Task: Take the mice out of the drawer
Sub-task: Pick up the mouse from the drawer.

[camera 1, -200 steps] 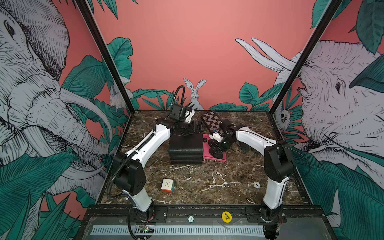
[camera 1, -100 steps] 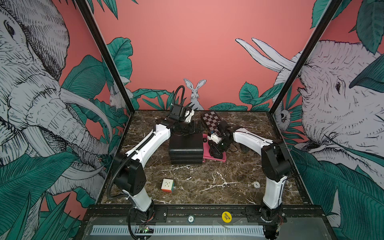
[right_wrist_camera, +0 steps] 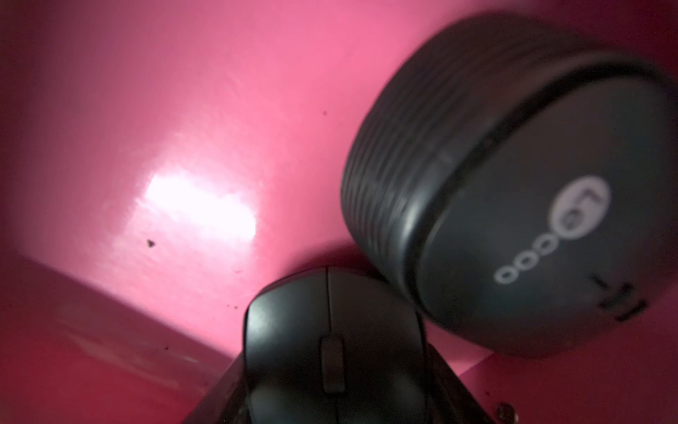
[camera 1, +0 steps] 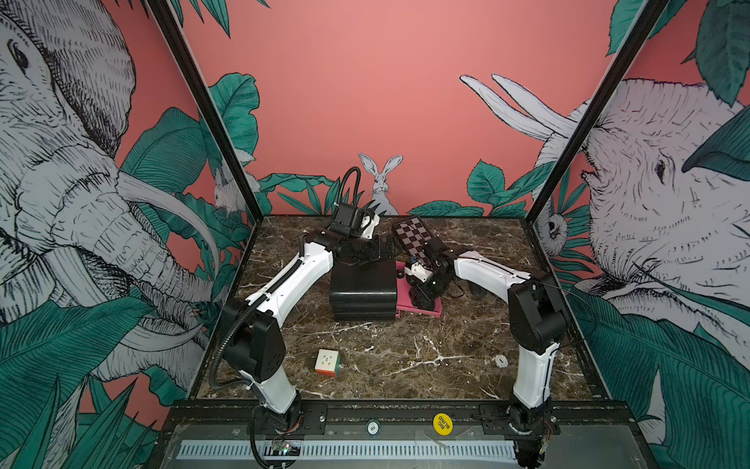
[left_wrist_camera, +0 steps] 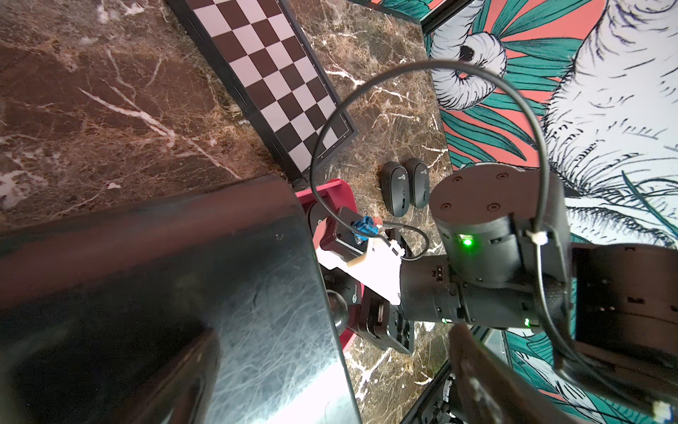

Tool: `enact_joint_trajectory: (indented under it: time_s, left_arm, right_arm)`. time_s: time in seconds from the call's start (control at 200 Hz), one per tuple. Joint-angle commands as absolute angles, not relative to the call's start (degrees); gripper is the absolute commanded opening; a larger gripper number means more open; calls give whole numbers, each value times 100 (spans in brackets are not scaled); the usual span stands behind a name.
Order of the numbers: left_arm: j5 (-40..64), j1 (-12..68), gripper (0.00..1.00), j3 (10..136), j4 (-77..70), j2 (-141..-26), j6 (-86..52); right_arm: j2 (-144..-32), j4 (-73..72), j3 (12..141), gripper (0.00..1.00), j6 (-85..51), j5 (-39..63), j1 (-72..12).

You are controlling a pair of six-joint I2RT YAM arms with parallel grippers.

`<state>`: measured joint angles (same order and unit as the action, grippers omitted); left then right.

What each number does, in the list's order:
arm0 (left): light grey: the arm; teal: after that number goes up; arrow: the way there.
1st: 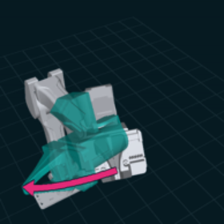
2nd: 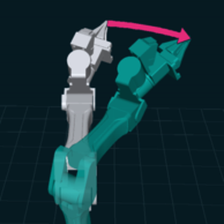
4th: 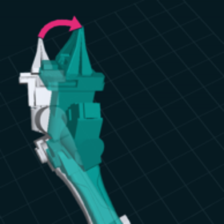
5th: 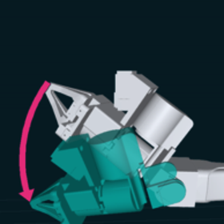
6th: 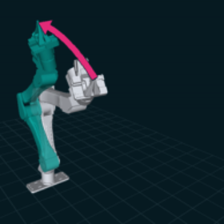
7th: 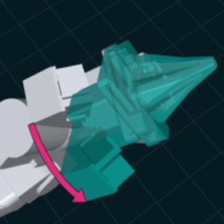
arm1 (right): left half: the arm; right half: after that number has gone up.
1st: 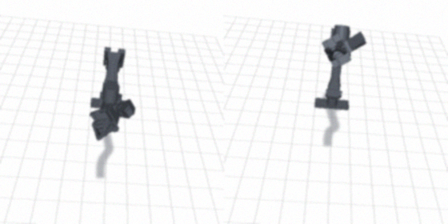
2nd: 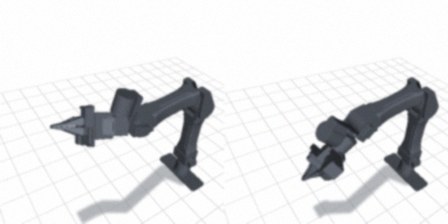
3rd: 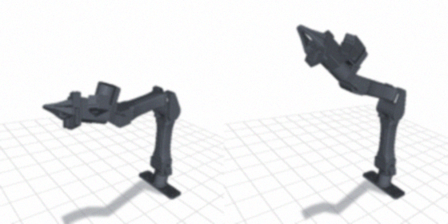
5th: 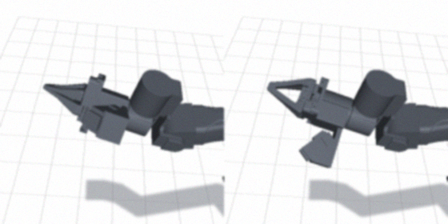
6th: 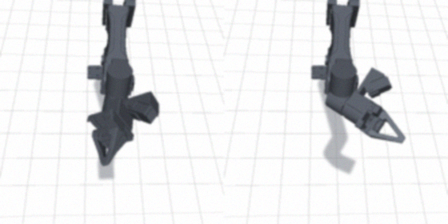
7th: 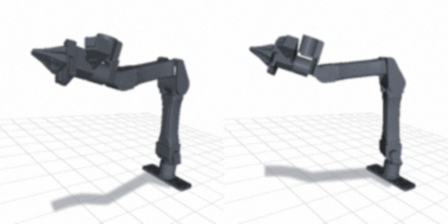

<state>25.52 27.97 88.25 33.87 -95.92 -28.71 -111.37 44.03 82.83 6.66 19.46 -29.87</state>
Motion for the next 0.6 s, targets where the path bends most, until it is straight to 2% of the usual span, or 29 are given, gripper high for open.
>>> enact_joint_trajectory:
  time_s: [0.0, 0.295, 0.595]
  left_arm:
    - [2459, 2769, 99, 8781, 3734, -9779, -2936]
    - [2522, 2770, 99, 8850, 3630, -9752, -2883]
    - [2686, 2751, 99, 8932, 3411, -9676, -2773]
  right_arm:
    - [-11069, 4618, 8337, 53, 642, 1673, -3025]
    - [-10294, 4972, 8576, 50, 296, 1056, -3024]
    - [-9732, 5185, 8130, 49, -471, 369, -2753]
